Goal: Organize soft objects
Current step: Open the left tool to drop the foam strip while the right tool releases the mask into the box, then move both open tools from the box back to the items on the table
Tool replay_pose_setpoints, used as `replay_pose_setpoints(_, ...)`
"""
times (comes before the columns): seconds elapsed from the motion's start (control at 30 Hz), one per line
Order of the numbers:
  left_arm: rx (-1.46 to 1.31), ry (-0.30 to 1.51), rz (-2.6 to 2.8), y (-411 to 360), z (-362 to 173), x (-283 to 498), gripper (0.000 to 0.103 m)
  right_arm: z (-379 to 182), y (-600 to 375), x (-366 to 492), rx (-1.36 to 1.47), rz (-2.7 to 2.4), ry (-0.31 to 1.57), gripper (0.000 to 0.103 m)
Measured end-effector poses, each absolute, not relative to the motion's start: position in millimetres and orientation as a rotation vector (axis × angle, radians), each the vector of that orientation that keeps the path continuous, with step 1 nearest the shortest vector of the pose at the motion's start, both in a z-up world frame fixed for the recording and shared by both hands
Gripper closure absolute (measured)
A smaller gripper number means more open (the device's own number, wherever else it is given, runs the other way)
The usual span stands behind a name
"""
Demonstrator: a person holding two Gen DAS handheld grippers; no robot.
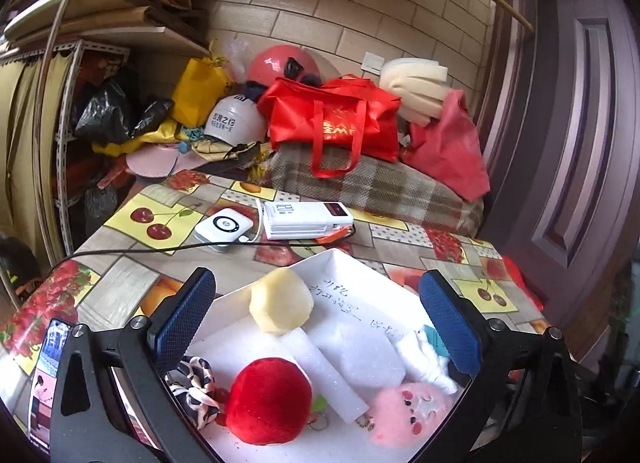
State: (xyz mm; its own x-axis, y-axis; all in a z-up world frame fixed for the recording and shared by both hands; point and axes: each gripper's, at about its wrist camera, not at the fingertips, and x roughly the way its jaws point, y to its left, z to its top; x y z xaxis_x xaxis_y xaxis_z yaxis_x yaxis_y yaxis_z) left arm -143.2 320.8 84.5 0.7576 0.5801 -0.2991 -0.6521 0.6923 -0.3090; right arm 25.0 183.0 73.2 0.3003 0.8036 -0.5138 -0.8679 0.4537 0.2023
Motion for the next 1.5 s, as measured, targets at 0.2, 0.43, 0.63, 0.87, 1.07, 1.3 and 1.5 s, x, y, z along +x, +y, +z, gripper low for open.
replay_pose_setpoints(0.2,-0.462,0.184,0.703,329.5,80.5,-148.0,0.0,80.1,162.9,23.7,-0.038,1.145,0.606,0.0)
replay_pose_setpoints(0.43,-0.455,0.157,0.694,323.9,83.7,-151.5,0.0,111.0,113.7,10.3,0.172,1.218,0.429,0.0)
replay_pose_setpoints(0.63,-0.441,0.107,0.652,312.7,91.5,-154.0,0.0,140.5,71.4,6.9,0.298,1.308,0.29,0.0)
replay_pose_setpoints(0.87,-0.371,0.111,0.595,293.0,97.9,-142.3,0.0,151.6,34.2,12.1,0.363,1.216,0.245,0.0)
replay_pose_setpoints(1.07,-0.325,0.125,0.566,281.3,100.5,-135.8,0.0,150.1,2.4,13.4,0.372,1.128,0.205,0.0)
replay_pose_setpoints(1.3,-0.344,0.147,0.519,277.9,99.0,-130.2,0.0,141.3,-24.1,25.4,0.359,1.005,0.209,0.0)
replay_pose_setpoints(1.5,-0.335,0.167,0.49,273.3,99.0,-125.0,0.0,131.3,-39.3,36.2,0.355,0.936,0.241,0.0)
